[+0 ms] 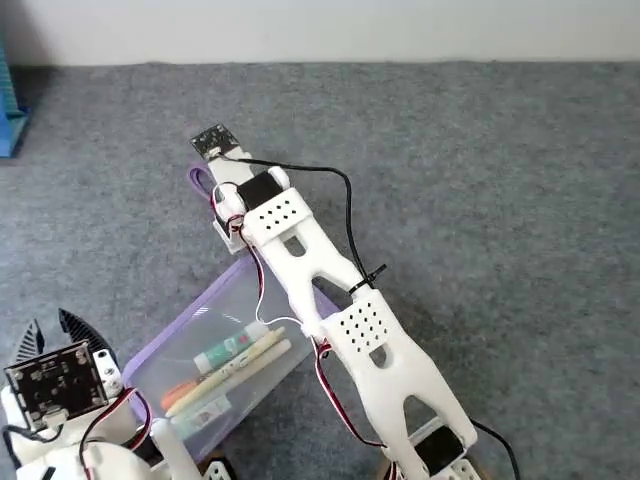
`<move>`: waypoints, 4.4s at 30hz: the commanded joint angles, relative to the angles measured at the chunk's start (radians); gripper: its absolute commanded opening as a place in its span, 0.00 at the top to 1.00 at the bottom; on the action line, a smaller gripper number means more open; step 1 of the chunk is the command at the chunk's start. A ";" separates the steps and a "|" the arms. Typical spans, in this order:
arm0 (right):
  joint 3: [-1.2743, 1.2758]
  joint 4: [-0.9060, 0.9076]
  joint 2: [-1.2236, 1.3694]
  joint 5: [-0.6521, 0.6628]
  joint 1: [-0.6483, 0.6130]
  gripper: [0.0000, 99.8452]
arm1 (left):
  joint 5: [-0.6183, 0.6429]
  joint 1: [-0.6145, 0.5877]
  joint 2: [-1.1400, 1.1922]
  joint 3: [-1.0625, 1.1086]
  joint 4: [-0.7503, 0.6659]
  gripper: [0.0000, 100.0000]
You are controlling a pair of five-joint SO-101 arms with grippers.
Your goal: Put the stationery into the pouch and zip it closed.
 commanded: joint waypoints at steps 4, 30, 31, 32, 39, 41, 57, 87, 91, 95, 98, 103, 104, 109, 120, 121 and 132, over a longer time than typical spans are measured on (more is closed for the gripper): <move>-0.041 0.007 0.019 0.012 -0.012 0.84 | 0.008 -0.002 -0.008 -0.012 0.002 0.92; -0.049 0.185 -0.624 0.012 0.044 0.99 | 0.008 0.000 -0.008 -0.010 -0.003 0.92; -0.049 0.180 -0.657 0.015 0.044 0.99 | 0.009 0.000 -0.008 -0.010 -0.003 0.92; -0.049 0.179 -0.691 0.028 0.042 0.99 | 0.009 0.000 -0.008 -0.010 -0.003 0.92; -0.049 0.174 -0.885 0.114 0.039 0.99 | 0.011 0.002 -0.008 -0.047 -0.003 0.91; -0.049 0.176 -0.926 0.146 0.022 0.99 | 0.011 0.003 -0.006 -0.062 -0.003 0.91; -0.049 0.176 -1.147 0.397 -0.159 0.99 | 0.101 0.006 -0.003 -0.208 -0.012 0.72; 0.000 0.054 -1.138 0.433 -0.133 0.99 | 0.137 0.457 -0.002 -0.116 0.025 0.80; 0.015 0.054 -1.109 0.301 -0.108 0.99 | 0.146 0.540 -0.002 -0.036 0.012 0.82; 0.015 0.064 -1.063 0.172 -0.038 0.99 | 0.186 0.555 -0.002 0.038 -0.048 0.82; 0.015 0.064 -1.040 0.075 0.019 0.99 | 0.187 0.580 -0.002 0.088 -0.084 0.82; 0.014 0.054 -1.017 0.028 0.104 0.99 | 0.187 0.597 -0.003 0.102 -0.087 0.82; 0.014 0.054 -1.017 0.029 0.116 0.99 | 0.187 0.595 -0.003 0.102 -0.084 0.82; 0.014 0.054 -1.003 0.031 0.127 0.99 | 0.187 0.595 -0.003 0.101 -0.084 0.82; 0.006 0.286 -1.003 0.032 0.024 0.99 | 0.187 0.595 -0.005 0.047 -0.081 0.82; 0.003 0.300 -1.017 0.034 0.016 0.99 | 0.187 0.595 -0.005 0.039 -0.074 0.82; 0.224 0.328 -1.202 0.123 -0.084 0.99 | 0.187 0.595 -0.005 0.021 -0.003 0.82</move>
